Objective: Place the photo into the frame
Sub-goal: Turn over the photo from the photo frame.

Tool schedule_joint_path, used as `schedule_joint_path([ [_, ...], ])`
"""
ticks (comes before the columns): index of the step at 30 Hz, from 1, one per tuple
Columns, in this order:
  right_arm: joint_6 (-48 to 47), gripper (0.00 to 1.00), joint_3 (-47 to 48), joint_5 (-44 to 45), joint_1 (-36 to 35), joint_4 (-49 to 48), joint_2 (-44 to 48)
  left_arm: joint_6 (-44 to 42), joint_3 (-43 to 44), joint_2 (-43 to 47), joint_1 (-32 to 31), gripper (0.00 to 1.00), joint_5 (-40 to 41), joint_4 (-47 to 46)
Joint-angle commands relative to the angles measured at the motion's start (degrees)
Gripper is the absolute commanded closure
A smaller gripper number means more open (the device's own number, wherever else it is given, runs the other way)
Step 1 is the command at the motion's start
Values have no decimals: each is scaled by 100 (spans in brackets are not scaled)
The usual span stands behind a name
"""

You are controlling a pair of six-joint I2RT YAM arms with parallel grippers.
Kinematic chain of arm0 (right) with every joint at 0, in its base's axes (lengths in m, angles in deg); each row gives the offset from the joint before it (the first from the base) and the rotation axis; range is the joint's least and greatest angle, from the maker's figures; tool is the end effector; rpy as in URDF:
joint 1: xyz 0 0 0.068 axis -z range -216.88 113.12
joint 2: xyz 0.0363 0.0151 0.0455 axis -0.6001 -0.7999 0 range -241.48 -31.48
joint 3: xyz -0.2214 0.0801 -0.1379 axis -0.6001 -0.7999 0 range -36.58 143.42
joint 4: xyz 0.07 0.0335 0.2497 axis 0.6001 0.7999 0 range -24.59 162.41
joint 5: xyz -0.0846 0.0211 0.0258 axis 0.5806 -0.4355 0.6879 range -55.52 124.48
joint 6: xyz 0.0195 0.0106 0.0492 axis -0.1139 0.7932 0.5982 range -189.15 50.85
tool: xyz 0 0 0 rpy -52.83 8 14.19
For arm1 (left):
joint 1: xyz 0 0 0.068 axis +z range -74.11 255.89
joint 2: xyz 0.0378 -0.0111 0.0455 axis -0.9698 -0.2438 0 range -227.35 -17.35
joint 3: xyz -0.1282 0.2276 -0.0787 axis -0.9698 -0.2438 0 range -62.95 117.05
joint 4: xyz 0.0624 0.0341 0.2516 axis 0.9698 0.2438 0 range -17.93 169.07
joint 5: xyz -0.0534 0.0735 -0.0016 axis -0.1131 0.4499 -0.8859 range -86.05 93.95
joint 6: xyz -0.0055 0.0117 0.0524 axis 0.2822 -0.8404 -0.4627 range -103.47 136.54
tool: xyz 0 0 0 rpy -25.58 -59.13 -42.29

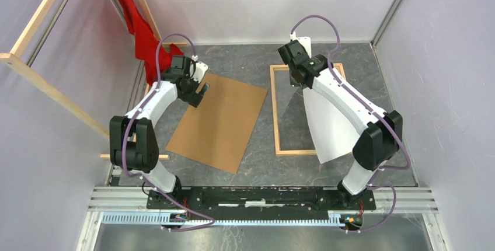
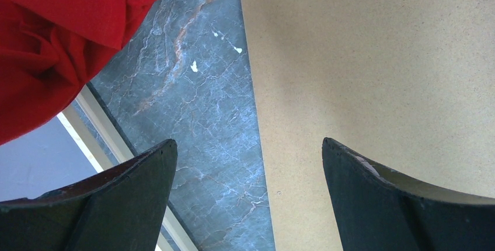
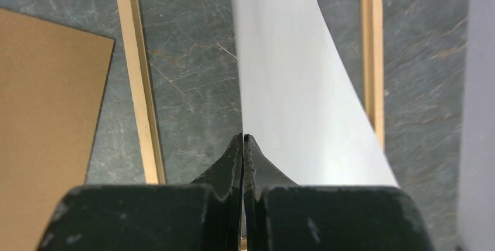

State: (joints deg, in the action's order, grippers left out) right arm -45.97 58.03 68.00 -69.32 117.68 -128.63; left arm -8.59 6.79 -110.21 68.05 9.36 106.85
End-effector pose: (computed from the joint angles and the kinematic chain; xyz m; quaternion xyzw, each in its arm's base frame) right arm 0.3144 0.1765 0.3398 0.0132 0.9168 -0.1081 0.3842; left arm 0.3375 -0.0430 0.2434 0.2598 0.9242 0.0864 0.2661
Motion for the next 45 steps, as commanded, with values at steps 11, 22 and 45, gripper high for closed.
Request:
schedule_joint_path([
  [11,2683,100,-830,207,547,-1166,367,72,-229,369,1,0,-16,-320],
  [22,1989,100,-481,159,612,-1522,-136,57,-232,324,1,0,7,-371],
  [45,1153,100,-232,-254,877,-1834,-710,60,-229,194,1,0,47,-410],
])
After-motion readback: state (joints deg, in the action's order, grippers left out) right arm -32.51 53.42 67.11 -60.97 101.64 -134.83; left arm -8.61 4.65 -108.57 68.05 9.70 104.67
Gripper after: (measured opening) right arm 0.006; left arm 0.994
